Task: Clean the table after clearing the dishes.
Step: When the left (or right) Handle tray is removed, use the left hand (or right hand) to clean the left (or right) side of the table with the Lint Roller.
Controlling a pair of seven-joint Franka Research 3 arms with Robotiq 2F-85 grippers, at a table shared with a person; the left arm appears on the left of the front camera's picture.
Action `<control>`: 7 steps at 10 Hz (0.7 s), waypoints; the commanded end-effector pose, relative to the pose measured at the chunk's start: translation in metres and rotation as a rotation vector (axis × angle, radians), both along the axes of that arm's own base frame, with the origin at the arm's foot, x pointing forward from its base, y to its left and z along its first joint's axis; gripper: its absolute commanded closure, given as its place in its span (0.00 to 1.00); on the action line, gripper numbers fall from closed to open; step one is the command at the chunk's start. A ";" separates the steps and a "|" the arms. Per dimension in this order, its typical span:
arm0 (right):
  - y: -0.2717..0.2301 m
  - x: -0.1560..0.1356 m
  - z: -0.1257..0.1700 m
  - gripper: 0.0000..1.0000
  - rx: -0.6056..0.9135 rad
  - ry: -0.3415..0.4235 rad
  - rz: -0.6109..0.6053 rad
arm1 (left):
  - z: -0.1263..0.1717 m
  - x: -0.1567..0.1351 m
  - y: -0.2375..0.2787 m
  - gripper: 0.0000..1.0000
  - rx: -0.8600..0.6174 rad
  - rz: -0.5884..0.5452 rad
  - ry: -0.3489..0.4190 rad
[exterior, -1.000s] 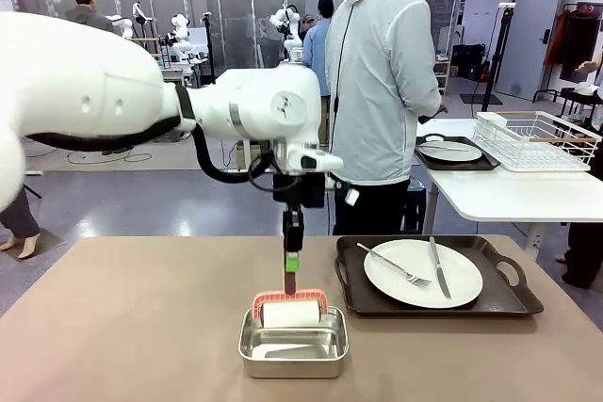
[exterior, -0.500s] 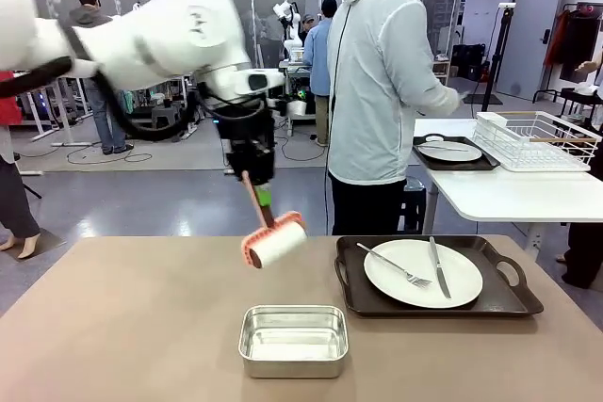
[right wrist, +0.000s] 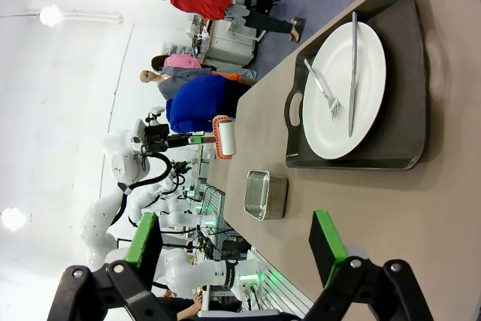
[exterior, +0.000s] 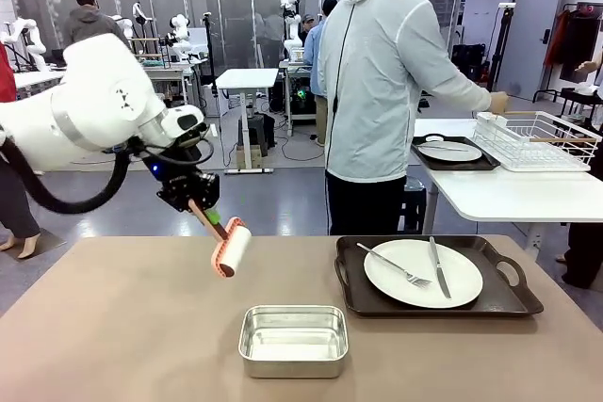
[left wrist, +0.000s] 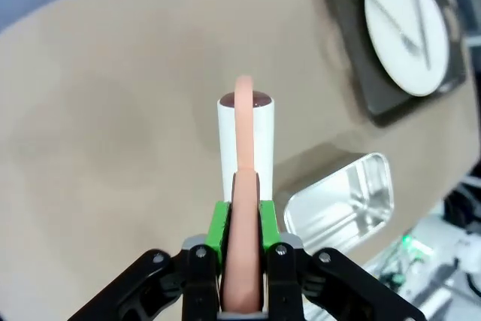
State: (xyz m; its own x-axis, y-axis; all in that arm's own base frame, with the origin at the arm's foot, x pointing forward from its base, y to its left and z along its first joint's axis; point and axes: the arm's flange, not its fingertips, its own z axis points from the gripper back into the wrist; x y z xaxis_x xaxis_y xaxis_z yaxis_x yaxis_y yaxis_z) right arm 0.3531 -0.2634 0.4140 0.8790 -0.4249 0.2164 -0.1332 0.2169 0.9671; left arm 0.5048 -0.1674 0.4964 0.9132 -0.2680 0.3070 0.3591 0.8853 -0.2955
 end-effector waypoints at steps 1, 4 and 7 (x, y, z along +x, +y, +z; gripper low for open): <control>0.001 0.000 0.003 0.00 0.005 -0.009 0.000 | 0.014 0.005 -0.007 1.00 0.017 0.051 0.030; 0.001 0.000 0.003 0.00 0.005 -0.009 0.000 | 0.000 0.000 -0.002 0.79 -0.001 0.010 0.006; 0.001 0.000 0.003 0.00 0.005 -0.009 0.000 | -0.030 0.044 0.034 0.79 -0.241 0.135 0.186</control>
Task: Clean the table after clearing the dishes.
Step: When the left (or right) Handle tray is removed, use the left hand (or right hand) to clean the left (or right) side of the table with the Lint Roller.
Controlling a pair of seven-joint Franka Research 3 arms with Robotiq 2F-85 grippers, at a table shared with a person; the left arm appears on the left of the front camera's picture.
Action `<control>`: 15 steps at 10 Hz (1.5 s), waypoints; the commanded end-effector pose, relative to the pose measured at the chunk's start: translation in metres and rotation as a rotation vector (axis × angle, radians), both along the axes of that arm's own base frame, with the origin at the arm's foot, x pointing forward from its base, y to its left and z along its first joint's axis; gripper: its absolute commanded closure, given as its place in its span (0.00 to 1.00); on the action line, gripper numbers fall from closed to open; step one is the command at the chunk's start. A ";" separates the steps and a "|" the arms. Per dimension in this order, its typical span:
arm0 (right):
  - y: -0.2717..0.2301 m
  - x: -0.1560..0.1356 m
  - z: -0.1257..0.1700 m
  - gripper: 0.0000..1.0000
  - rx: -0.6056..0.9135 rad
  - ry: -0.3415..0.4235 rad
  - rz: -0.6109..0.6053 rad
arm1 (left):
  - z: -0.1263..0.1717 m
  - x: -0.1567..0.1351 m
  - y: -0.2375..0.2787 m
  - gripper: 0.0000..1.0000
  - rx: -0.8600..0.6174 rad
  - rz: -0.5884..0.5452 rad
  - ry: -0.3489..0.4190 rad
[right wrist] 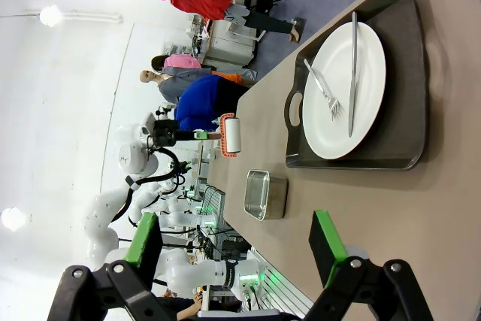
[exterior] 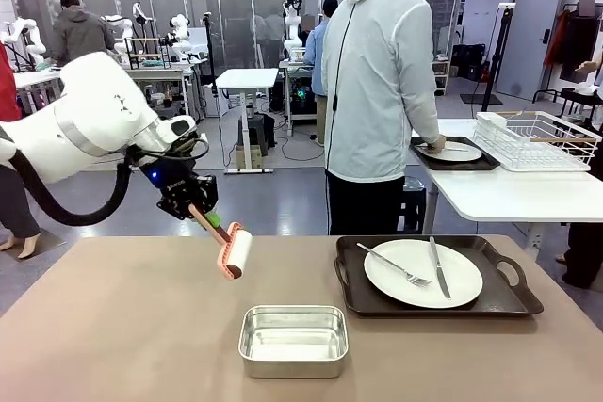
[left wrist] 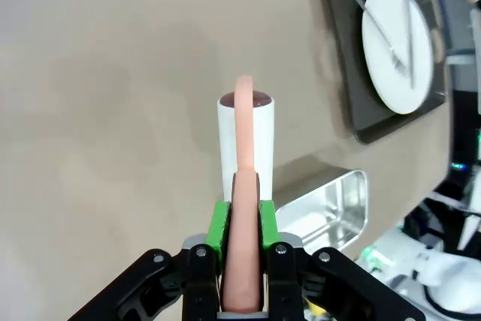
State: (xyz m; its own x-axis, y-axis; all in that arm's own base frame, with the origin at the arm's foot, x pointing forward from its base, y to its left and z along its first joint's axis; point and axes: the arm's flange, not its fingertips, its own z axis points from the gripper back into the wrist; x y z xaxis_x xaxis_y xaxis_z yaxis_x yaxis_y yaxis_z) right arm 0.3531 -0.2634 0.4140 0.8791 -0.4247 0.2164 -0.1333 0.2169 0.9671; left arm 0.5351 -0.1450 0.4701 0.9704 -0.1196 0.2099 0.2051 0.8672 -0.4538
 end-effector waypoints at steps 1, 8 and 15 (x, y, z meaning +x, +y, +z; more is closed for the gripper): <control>0.001 -0.001 0.003 0.00 0.005 -0.009 0.000 | -0.019 0.016 0.021 0.79 -0.150 0.025 0.074; 0.001 -0.001 0.003 0.00 0.005 -0.009 0.000 | -0.125 0.036 0.076 0.79 -0.347 0.067 0.186; 0.001 -0.001 0.003 0.00 0.005 -0.009 0.000 | -0.183 0.020 0.182 0.79 -0.330 0.103 0.142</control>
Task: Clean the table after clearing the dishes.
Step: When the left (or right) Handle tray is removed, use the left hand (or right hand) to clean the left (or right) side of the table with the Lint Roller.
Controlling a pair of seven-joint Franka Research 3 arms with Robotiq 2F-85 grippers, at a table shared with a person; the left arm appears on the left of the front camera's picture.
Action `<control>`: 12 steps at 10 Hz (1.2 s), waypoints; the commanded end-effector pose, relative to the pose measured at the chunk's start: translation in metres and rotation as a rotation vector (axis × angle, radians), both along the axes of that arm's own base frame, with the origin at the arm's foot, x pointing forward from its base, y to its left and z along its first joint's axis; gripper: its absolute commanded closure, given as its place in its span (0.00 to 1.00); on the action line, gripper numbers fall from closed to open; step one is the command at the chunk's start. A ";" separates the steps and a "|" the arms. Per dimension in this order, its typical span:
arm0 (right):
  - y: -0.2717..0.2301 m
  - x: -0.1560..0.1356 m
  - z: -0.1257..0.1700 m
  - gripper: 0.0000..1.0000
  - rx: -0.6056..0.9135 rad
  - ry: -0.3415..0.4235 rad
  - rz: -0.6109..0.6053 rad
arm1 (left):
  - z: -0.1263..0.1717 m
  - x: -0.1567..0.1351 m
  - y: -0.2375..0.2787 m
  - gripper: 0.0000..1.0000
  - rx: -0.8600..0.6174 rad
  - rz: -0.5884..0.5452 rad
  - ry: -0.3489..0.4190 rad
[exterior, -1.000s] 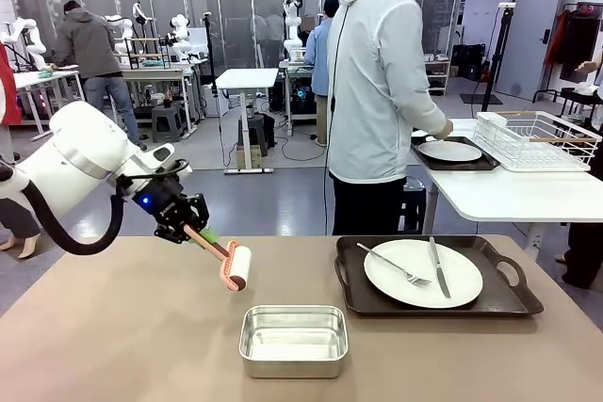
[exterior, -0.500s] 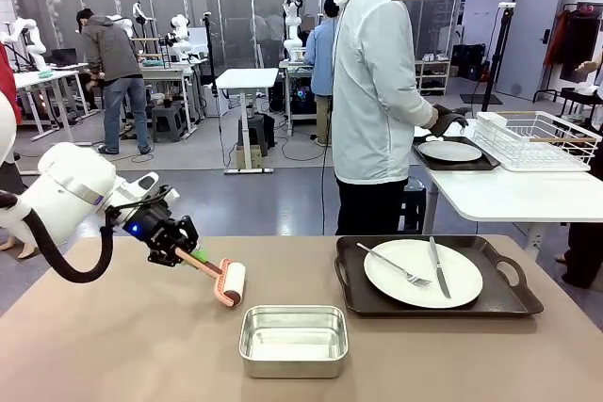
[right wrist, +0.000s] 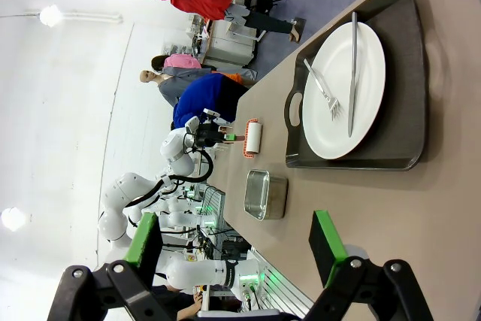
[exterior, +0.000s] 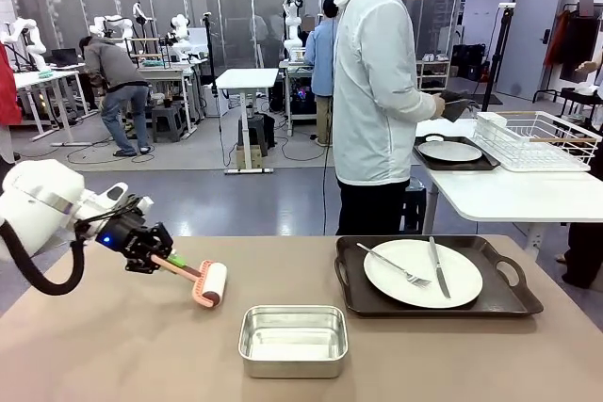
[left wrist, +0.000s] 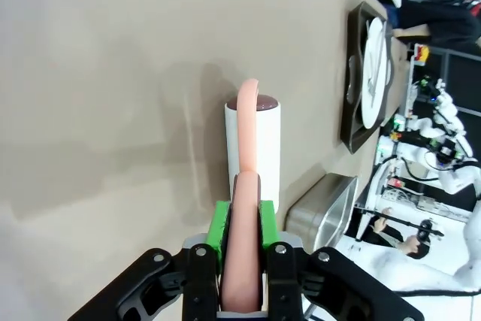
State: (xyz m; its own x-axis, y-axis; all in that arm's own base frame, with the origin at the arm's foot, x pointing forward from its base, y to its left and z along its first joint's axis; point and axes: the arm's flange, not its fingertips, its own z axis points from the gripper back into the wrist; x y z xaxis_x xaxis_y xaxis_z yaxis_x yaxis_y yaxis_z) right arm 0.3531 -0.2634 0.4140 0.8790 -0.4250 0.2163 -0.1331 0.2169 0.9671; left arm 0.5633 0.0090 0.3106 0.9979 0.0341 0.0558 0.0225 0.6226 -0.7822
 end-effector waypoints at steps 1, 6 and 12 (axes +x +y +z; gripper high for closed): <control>0.001 0.000 0.003 0.00 0.005 -0.009 0.000 | -0.024 -0.011 0.053 0.79 0.115 0.013 -0.042; 0.001 0.000 0.003 0.00 0.005 -0.009 0.000 | -0.020 -0.026 0.154 0.79 0.432 0.233 0.045; 0.001 0.000 0.003 0.00 0.005 -0.009 0.000 | 0.031 -0.046 0.162 0.79 0.632 0.309 0.001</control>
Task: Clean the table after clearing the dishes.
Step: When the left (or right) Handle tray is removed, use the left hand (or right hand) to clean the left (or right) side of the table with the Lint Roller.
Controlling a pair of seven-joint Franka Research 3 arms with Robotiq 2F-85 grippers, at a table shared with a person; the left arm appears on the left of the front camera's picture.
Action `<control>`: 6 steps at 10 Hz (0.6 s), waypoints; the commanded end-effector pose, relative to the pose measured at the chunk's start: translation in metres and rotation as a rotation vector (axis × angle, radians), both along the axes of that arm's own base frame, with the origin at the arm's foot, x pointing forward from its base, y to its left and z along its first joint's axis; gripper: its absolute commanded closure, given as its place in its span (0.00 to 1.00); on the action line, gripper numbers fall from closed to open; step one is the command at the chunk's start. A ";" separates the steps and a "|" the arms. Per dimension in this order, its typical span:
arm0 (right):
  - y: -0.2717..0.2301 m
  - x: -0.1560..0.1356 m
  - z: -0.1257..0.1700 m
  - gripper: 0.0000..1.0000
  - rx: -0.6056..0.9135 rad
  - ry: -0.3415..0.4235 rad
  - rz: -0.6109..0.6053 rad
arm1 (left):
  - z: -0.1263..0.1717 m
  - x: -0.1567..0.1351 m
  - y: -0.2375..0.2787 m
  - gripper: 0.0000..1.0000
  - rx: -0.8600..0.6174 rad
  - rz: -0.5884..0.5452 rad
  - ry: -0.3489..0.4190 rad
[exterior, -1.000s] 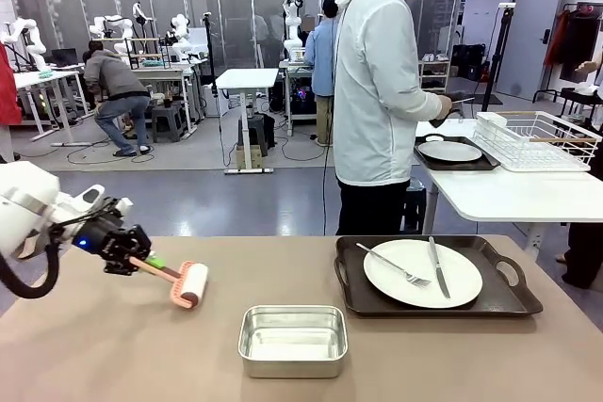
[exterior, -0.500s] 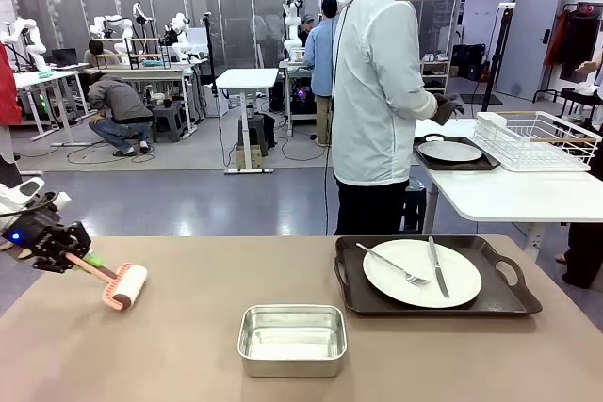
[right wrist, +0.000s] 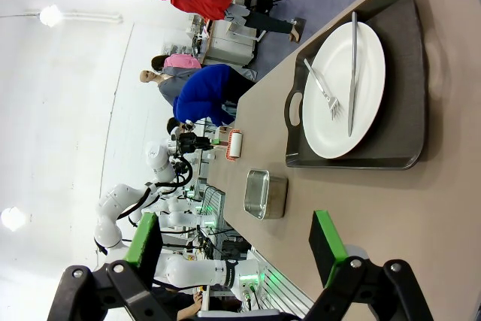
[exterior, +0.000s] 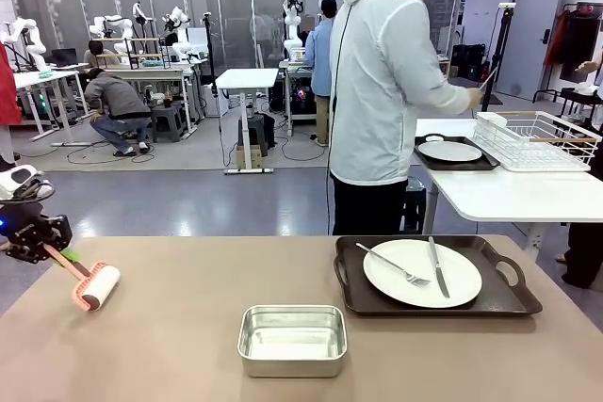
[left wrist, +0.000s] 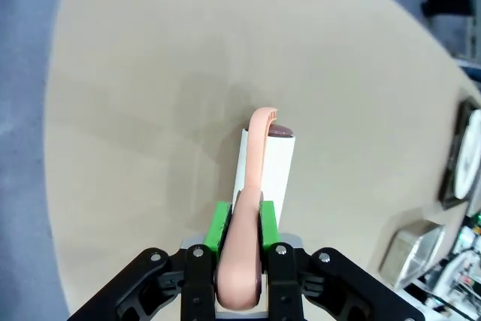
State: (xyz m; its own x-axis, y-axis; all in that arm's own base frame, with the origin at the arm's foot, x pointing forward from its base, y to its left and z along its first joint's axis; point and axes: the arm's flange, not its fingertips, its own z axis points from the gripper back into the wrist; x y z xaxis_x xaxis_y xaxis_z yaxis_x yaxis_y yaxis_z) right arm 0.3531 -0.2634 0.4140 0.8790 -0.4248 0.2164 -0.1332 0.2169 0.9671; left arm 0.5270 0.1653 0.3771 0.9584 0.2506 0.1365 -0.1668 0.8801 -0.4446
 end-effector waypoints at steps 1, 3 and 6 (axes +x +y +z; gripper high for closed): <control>0.001 0.000 0.003 0.00 0.005 -0.009 0.000 | -0.022 -0.015 0.003 0.79 0.196 0.054 0.015; 0.001 0.000 0.003 0.00 0.005 -0.009 0.000 | 0.017 -0.035 -0.014 0.79 0.203 0.005 -0.026; 0.001 0.000 0.003 0.00 0.005 -0.009 0.000 | 0.101 -0.086 -0.051 0.79 0.273 -0.069 -0.145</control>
State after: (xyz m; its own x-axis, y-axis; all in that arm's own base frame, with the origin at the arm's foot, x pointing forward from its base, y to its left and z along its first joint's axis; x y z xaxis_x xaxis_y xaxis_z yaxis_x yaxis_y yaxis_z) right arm 0.3531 -0.2634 0.4140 0.8790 -0.4249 0.2163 -0.1332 0.2169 0.9671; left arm 0.4666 0.1300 0.4532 0.9514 0.1215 0.2830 -0.0532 0.9699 -0.2376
